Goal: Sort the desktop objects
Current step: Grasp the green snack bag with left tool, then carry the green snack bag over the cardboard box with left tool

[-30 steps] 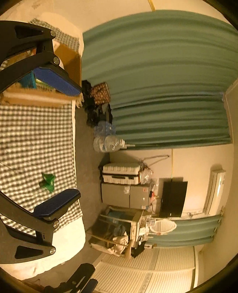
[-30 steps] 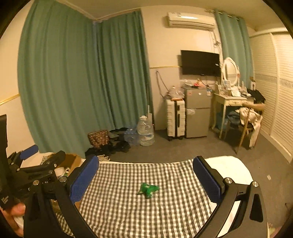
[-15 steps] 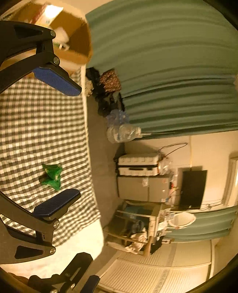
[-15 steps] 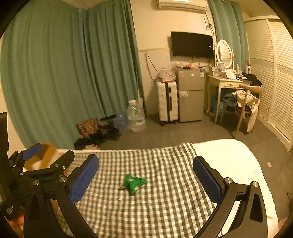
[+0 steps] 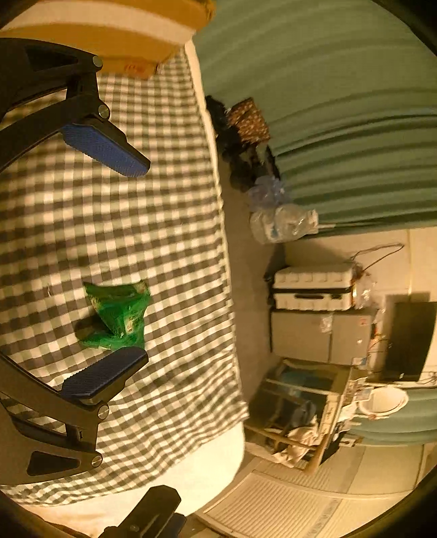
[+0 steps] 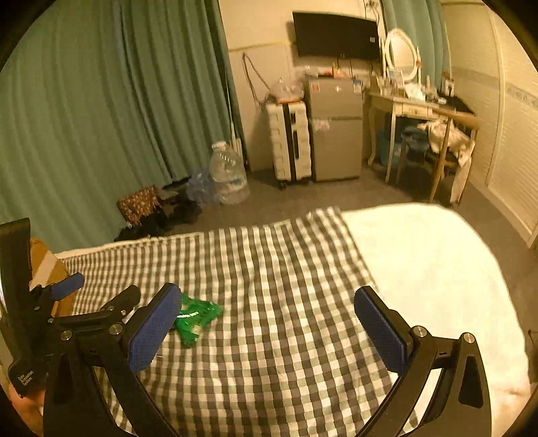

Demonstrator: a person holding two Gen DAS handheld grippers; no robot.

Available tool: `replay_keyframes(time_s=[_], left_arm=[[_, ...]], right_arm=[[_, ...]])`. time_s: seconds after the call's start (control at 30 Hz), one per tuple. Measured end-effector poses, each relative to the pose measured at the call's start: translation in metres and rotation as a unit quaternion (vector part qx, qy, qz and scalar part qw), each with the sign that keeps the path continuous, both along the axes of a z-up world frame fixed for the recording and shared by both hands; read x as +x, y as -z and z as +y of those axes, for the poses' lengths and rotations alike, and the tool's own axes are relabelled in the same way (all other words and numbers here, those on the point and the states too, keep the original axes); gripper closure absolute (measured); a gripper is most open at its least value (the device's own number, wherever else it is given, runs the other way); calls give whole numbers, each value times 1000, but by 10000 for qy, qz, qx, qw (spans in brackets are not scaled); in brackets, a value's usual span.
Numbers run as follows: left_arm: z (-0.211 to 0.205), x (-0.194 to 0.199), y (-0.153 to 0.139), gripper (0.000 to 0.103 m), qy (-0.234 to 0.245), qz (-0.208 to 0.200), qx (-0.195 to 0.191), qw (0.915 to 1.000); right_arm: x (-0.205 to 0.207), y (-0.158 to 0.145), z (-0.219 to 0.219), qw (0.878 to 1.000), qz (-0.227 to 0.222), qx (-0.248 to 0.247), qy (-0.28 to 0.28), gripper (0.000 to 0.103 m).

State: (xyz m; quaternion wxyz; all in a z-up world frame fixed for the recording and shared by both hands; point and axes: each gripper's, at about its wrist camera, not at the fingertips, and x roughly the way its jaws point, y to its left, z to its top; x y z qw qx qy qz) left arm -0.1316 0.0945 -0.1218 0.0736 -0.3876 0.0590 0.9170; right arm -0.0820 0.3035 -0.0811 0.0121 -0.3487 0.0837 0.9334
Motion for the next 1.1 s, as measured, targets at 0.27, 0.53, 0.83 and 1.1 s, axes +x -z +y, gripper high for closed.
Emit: replay_keyframes(time_s=[0.27, 0.53, 0.83, 1.1], left_arm=[[21, -18, 38, 0, 190, -379, -16, 9991], [22, -26, 58, 50, 252, -1074, 339, 9933], [17, 2, 26, 61, 180, -788, 154, 9966], [-9, 33, -29, 61, 39, -254, 170, 9995]], right_arm=[[-15, 31, 11, 9995, -308, 43, -8, 0], [-20, 43, 16, 9981, -576, -188, -73, 0], [-6, 23, 6, 9988, -414, -194, -179, 0], [22, -16, -12, 9993, -70, -185, -322, 0]])
